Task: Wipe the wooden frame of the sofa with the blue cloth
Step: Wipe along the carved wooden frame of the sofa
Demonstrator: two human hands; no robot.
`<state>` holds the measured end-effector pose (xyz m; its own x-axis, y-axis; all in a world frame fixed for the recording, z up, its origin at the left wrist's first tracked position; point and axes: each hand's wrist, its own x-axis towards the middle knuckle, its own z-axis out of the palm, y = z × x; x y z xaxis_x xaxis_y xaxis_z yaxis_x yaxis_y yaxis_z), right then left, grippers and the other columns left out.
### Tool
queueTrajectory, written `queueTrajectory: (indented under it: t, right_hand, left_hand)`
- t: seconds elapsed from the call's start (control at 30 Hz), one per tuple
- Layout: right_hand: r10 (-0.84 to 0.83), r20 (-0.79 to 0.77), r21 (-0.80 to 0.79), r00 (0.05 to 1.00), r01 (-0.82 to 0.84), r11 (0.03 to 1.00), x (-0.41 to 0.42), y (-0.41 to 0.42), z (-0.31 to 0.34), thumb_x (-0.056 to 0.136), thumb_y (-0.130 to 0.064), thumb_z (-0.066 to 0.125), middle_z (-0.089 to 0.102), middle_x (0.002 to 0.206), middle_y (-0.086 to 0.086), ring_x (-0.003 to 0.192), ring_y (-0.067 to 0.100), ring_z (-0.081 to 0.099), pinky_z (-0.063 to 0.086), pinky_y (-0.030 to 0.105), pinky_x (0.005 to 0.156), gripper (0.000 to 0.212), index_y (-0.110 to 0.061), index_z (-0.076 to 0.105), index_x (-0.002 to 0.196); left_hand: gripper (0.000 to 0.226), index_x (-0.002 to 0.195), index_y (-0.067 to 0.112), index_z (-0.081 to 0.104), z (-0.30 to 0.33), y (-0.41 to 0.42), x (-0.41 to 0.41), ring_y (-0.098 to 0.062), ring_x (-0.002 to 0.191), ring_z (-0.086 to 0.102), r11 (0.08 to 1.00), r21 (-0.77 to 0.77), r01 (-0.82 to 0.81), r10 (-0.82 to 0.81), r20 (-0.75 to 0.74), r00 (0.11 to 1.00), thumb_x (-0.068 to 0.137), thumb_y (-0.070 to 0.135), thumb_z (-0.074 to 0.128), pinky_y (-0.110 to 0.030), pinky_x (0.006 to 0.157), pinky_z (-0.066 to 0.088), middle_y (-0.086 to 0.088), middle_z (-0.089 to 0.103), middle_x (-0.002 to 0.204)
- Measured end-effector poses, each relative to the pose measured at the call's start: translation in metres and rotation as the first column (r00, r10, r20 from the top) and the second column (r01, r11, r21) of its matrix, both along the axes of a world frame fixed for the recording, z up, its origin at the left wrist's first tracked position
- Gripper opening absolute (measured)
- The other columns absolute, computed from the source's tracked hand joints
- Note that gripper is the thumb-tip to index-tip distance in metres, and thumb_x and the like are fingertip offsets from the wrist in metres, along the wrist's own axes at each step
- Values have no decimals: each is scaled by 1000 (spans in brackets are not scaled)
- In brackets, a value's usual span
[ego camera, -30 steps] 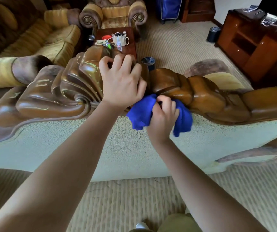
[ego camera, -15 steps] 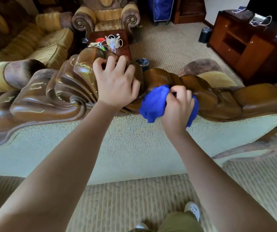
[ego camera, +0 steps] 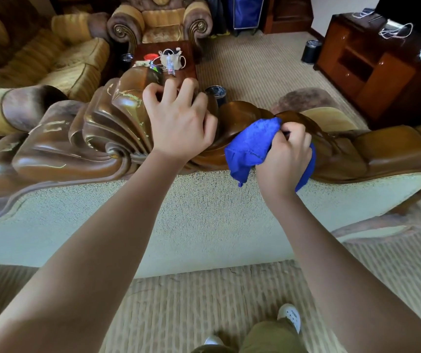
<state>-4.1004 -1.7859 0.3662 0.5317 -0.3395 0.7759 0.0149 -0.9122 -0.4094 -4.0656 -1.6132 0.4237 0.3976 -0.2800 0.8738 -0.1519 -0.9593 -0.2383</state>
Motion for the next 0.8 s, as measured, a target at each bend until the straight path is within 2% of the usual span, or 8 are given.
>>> queueTrajectory:
  t: [0.13, 0.33, 0.57, 0.7, 0.8]
  right_hand:
    - [-24, -90, -10, 996, 24, 1000, -5, 10, 3, 63, -1, 58, 56, 90, 7, 79, 31, 54, 33, 33, 59, 9, -10, 57, 66]
    - [-66, -83, -26, 994, 64, 998, -8, 16, -2, 64, -1, 58, 57, 92, 6, 80, 29, 54, 32, 31, 59, 12, -11, 60, 70]
    - [25, -137, 32, 990, -20, 999, -11, 10, 1, 60, 2, 62, 54, 95, 8, 84, 31, 53, 40, 34, 52, 19, -6, 60, 77]
    - [8, -137, 1, 991, -8, 1000, -13, 19, 0, 57, 6, 64, 55, 93, 9, 79, 31, 54, 33, 31, 58, 25, -5, 63, 79]
    - [16, -127, -5, 992, -17, 1000, -16, 27, 1, 59, 4, 62, 56, 91, 9, 75, 31, 54, 32, 32, 58, 20, -7, 63, 76]
  left_hand:
    - [20, 71, 12, 61, -1, 0, 2, -29, 78, 54, 1000, -14, 7, -7, 20, 1000, 78, 27, 48, -39, 77, 27, -3, 62, 88]
    - [17, 69, 13, 57, -3, 0, 7, -27, 72, 52, 1000, -7, 9, -8, 78, 997, 77, 24, 48, -39, 75, 28, -2, 61, 82]
    - [17, 69, 13, 60, -6, 3, 9, -22, 75, 42, 997, -38, 60, -55, 122, 991, 78, 23, 49, -38, 78, 30, -1, 62, 84]
    - [18, 68, 13, 60, -6, 3, 10, -21, 77, 40, 997, -49, 64, -57, 131, 990, 78, 23, 49, -38, 78, 29, -1, 61, 83]
    - [16, 68, 13, 60, -6, 2, 10, -21, 77, 40, 997, -55, 62, -55, 123, 991, 77, 23, 50, -38, 78, 29, -1, 62, 84]
